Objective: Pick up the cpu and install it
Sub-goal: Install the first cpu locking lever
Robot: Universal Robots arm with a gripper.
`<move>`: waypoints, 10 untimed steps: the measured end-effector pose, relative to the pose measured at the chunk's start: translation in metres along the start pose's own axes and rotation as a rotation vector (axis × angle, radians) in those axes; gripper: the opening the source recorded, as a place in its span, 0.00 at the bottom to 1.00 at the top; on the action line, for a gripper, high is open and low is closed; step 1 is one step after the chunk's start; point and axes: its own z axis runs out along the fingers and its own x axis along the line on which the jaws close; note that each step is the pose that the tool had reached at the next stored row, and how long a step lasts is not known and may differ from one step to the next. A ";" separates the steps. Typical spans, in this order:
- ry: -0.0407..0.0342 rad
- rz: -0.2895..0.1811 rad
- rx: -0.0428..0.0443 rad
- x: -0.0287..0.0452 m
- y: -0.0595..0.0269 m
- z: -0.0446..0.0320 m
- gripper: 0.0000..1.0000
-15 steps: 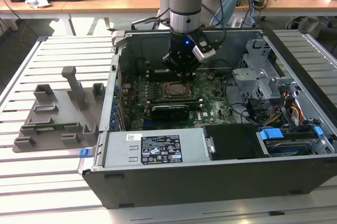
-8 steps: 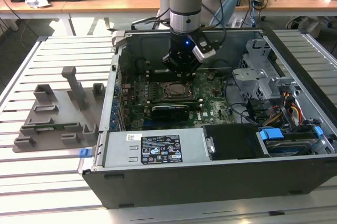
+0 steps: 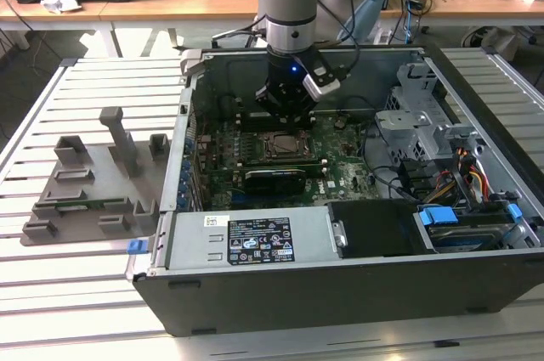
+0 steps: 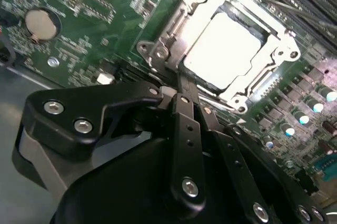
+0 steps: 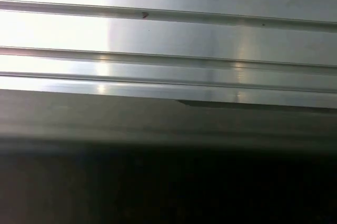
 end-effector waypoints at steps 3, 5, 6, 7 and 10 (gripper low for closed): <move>-0.0027 0.000 -0.0068 0.0077 0.0004 -0.0003 0.11; -0.0051 0.001 -0.0102 0.0124 0.0006 -0.0006 0.11; -0.0067 0.000 -0.0104 0.0140 0.0007 -0.0007 0.11; -0.0096 0.000 -0.0107 0.0171 0.0008 -0.0010 0.11; -0.0121 0.001 -0.0108 0.0198 0.0010 -0.0012 0.11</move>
